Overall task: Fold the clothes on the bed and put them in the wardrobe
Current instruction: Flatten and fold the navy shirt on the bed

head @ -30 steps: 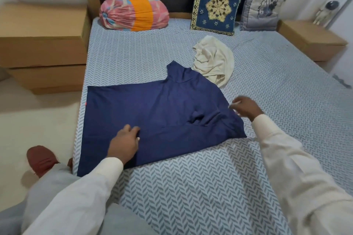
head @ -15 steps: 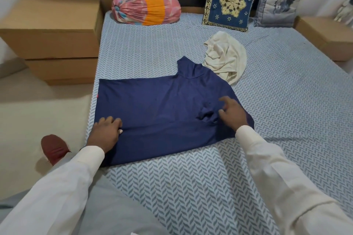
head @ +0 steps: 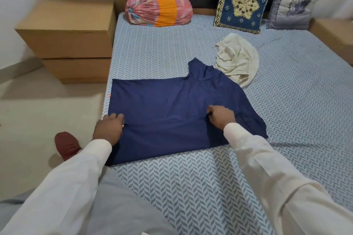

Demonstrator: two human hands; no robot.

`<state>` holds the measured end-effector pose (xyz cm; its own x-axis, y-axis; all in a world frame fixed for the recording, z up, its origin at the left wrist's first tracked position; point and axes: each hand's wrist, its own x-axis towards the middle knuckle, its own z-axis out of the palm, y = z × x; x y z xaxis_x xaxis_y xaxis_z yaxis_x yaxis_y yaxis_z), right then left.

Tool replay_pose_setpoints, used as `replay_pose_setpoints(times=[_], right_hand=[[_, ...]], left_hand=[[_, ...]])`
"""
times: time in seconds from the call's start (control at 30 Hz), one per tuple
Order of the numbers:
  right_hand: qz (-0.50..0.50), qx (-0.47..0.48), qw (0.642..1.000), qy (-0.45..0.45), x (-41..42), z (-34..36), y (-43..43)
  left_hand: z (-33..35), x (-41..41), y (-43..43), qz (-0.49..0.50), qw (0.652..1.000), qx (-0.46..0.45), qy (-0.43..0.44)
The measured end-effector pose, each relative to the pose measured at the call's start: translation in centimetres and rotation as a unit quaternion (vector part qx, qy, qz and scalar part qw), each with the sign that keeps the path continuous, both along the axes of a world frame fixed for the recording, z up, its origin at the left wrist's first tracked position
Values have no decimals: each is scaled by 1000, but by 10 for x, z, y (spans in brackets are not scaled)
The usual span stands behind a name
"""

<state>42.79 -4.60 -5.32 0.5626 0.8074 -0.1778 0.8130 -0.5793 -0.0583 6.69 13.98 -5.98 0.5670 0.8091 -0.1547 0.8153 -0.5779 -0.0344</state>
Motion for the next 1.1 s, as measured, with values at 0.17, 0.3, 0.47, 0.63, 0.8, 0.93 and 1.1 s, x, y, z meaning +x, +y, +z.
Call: replay_pose_setpoints(times=[0.17,0.3,0.47,0.63,0.8,0.93,1.1], right_hand=[[-79,166,983,13,-6,-4,-16],[-325,311,889,82,11,-1,-32],[-335,185,916,117,38,-9,-43],[-331,217,916,58,49,-4,-27],[-346,145,918,126,85,1,-17],[-278,212,914,208,101,12,4],[-308,268,845,347,102,20,28]], left_hand=[[-3,9,-13,-23,997,60,-37],[1,39,-45,-90,985,-36,-143],[-7,70,-78,-142,967,-191,-91],[-15,74,-80,-128,974,-181,-39],[-16,76,-82,-111,976,-187,-34],[-16,79,-80,-104,975,-195,-34],[-17,79,-79,-98,974,-200,-35]])
